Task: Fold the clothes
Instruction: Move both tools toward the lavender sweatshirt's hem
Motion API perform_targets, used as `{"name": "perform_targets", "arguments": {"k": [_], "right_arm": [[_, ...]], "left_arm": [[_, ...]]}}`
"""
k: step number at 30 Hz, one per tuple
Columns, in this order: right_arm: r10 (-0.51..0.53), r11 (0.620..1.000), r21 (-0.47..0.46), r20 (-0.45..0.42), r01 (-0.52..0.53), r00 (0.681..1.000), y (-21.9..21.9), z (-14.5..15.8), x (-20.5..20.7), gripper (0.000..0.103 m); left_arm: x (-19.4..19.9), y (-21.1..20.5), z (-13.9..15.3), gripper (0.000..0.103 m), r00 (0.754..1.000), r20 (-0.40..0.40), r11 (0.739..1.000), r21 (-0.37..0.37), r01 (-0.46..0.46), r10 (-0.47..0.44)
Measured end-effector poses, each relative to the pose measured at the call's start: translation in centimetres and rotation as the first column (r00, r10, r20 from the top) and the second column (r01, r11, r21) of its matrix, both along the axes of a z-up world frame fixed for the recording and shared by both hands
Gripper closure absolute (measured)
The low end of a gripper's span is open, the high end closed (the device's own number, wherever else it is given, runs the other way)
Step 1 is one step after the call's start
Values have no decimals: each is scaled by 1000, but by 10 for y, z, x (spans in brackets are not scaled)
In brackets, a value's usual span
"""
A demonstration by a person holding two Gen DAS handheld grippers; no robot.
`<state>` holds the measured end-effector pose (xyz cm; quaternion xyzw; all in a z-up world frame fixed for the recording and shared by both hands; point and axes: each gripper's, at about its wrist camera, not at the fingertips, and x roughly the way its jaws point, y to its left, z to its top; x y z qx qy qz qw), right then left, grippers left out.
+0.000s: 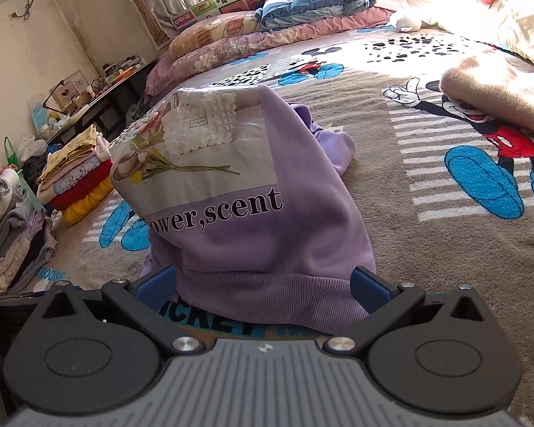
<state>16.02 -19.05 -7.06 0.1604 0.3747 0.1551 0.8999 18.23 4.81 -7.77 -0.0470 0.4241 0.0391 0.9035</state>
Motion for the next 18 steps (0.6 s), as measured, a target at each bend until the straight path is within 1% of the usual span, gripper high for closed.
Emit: {"name": "perform_targets", "arguments": {"k": [7, 11, 14, 18], "right_arm": [[18, 999, 35, 2, -18, 1000, 0, -5, 23, 0], [33, 996, 78, 6, -34, 999, -3, -7, 35, 0], [49, 990, 130, -14, -46, 999, -8, -10, 46, 0], [62, 979, 194, -12, -58, 998, -16, -9, 59, 0]], "left_arm": [[19, 13, 0, 0, 1000, 1, 1000, -4, -1, 1], [30, 22, 5, 0, 1000, 13, 1000, -27, 15, -14], [38, 28, 9, 0, 999, 22, 999, -44, 27, -26], [51, 39, 16, 0, 999, 27, 993, -112, 47, -44]]}}
